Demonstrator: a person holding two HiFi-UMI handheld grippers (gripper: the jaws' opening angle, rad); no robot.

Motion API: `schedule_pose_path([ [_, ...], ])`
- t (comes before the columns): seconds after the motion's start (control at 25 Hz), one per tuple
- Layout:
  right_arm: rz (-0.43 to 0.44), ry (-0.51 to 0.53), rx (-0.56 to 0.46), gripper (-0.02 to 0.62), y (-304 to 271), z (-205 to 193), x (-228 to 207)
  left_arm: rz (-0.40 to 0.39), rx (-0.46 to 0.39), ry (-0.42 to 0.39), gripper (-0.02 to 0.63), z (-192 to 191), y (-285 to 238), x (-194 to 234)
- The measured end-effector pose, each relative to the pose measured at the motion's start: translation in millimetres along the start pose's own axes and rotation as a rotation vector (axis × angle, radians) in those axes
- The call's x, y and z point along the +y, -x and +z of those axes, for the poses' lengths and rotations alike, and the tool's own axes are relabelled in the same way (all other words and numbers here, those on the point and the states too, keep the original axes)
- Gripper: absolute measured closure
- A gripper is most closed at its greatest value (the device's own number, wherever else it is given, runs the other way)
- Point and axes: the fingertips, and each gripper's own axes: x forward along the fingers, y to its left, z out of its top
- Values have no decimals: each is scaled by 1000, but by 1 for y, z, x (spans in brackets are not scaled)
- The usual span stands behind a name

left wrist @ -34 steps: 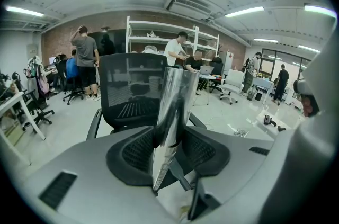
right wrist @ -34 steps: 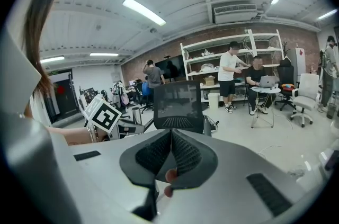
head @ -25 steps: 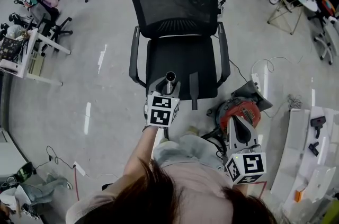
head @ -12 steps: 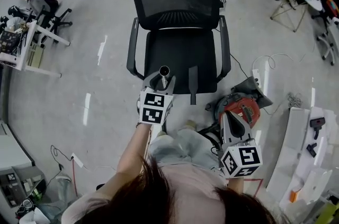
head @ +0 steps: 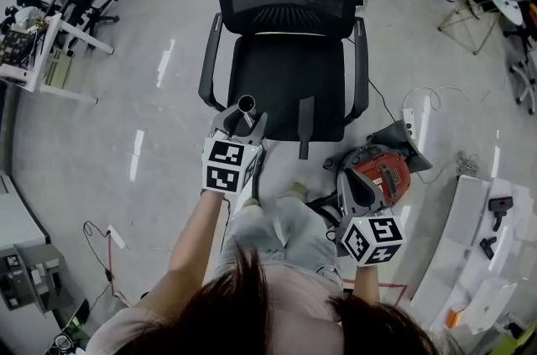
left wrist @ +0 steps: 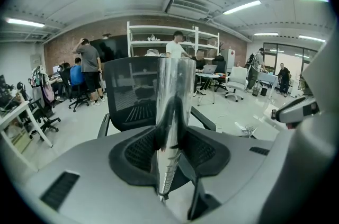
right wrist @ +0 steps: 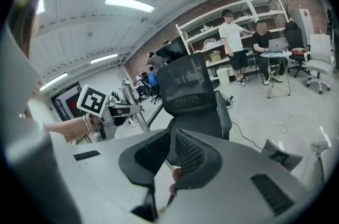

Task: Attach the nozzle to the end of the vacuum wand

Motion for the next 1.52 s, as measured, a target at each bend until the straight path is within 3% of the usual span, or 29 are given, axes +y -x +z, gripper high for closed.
schedule_pose_path([
  [0.76, 82, -53, 218, 566, -77, -92, -46, -6, -24, 3, 453, -7, -1, 8],
  [1.52, 110, -70, 358, 537, -152, -162, -69, -4, -57, 10, 453, -14, 5, 23],
])
